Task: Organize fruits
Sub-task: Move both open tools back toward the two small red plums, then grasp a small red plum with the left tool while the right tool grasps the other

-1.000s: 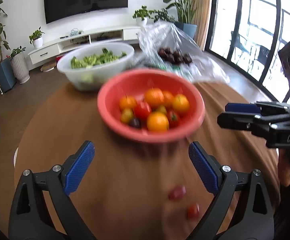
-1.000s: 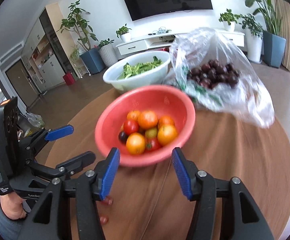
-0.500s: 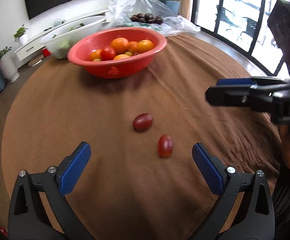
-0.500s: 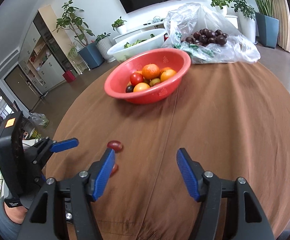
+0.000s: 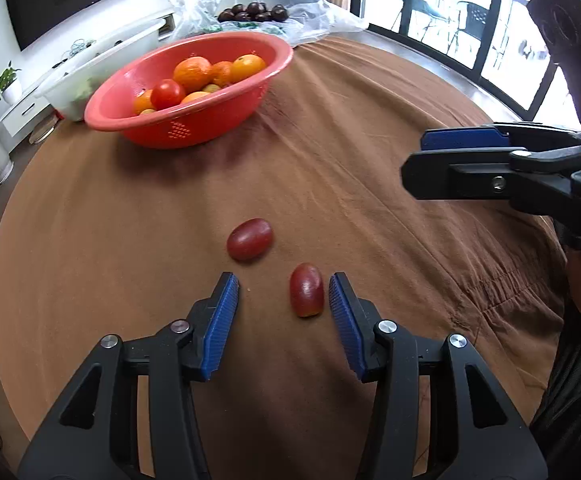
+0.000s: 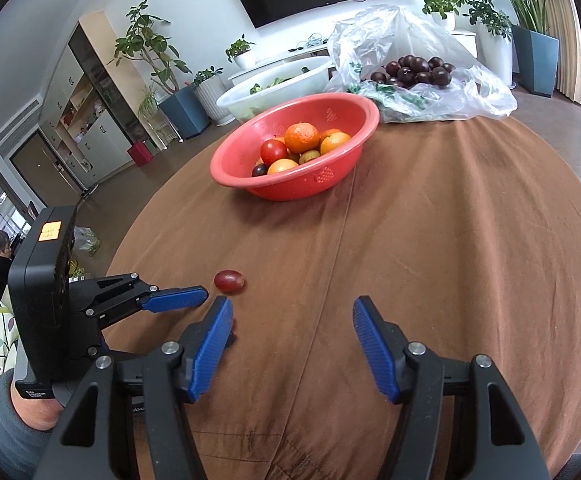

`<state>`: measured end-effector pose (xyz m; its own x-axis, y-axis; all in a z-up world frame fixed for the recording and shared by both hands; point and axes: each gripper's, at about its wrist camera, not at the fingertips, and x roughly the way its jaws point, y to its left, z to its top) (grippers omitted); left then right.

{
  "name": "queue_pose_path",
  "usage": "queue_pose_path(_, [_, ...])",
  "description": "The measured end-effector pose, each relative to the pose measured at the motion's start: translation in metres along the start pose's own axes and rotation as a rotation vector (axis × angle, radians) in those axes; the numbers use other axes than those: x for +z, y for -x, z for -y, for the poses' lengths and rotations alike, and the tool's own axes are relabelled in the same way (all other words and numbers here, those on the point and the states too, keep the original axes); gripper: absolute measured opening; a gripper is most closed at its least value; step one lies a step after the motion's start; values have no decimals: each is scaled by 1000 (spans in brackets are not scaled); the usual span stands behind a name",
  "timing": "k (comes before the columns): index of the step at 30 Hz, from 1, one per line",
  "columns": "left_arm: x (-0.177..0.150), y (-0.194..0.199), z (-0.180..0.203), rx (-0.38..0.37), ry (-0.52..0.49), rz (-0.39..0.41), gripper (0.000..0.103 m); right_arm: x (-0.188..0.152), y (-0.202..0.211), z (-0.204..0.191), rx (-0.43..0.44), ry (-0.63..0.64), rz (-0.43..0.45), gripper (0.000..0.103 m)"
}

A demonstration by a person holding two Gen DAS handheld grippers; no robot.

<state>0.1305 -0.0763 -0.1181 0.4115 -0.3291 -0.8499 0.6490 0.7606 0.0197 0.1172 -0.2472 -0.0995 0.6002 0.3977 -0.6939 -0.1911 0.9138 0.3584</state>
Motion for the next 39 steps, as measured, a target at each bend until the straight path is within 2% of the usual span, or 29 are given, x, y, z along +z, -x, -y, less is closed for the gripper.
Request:
queue_pose_path(5, [5,-3,0,-14,-4,-16,37,-2,1,0,6,5,-5,62])
queue_pose_path(8, [5,-2,2,-9,-9,-22,25,-2,3,-1,7,6,2,62])
queue_pose_path(9, [5,-1,2,-27,-9,-22,15,-2,4,-1,7,6,5,62])
queue_pose_path(22, [3,1,5,-36,3,-30,15,3,3,-9,17,47,-8,61])
queue_pose_path(28, [-11,18,-7,-38,68,-7,15,14,-18,-28,31,237,-63,60])
queue_pose_path(32, [-23,32,-18,-30,115,9,15,20,-38,-43,76,380,-117,57])
queue_pose_path(39, [-40,38,-33,-32,179,19,15,22,-71,-74,87,623,-217,45])
